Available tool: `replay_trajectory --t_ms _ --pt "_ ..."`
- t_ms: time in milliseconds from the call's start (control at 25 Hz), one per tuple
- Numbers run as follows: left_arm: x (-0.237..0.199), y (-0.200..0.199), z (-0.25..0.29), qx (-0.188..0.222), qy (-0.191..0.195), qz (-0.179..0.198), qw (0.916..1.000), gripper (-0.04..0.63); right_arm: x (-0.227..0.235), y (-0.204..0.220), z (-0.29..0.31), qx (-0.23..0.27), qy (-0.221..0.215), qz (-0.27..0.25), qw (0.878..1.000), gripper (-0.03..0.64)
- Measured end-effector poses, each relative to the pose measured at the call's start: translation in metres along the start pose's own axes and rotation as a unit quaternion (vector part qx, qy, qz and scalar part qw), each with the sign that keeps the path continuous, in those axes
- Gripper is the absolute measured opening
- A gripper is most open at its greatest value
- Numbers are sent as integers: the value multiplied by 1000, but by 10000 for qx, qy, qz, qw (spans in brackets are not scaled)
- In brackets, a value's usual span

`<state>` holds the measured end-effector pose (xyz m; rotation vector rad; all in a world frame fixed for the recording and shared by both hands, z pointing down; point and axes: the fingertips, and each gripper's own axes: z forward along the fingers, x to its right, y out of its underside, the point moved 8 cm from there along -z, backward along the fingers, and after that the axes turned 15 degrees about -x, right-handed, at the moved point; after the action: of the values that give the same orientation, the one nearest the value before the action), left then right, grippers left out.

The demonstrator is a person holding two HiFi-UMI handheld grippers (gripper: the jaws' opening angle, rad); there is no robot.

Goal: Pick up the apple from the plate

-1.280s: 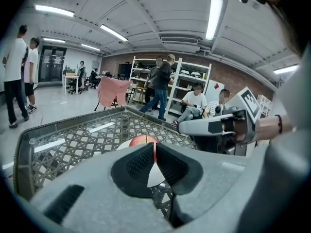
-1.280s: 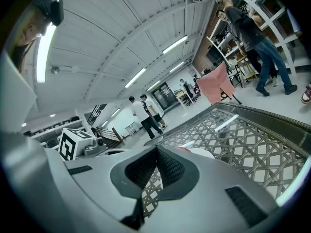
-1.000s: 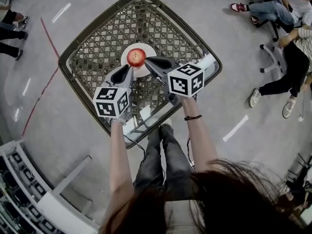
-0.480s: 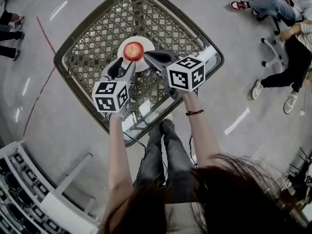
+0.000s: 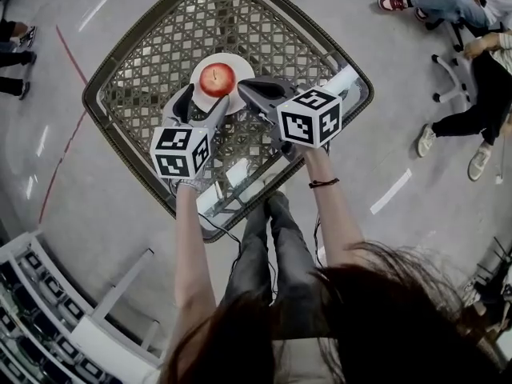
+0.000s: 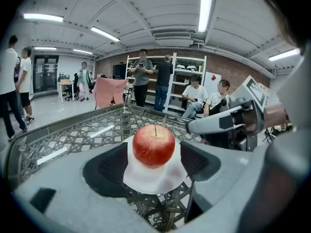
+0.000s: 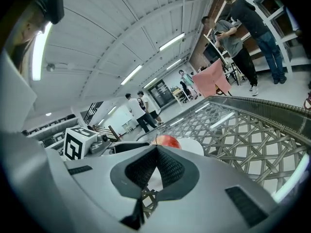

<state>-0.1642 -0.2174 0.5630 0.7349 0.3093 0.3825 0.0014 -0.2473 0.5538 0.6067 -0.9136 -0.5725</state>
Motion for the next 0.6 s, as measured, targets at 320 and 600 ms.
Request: replay_trajectory --t_ms 320,600 --pt "-2 -2 14 -15 114 206 9997 378 8 0 3 15 10 22 10000 9" --pt "-2 -5 22 -103 137 551 9983 400 12 1 2 23 33 24 10000 9"
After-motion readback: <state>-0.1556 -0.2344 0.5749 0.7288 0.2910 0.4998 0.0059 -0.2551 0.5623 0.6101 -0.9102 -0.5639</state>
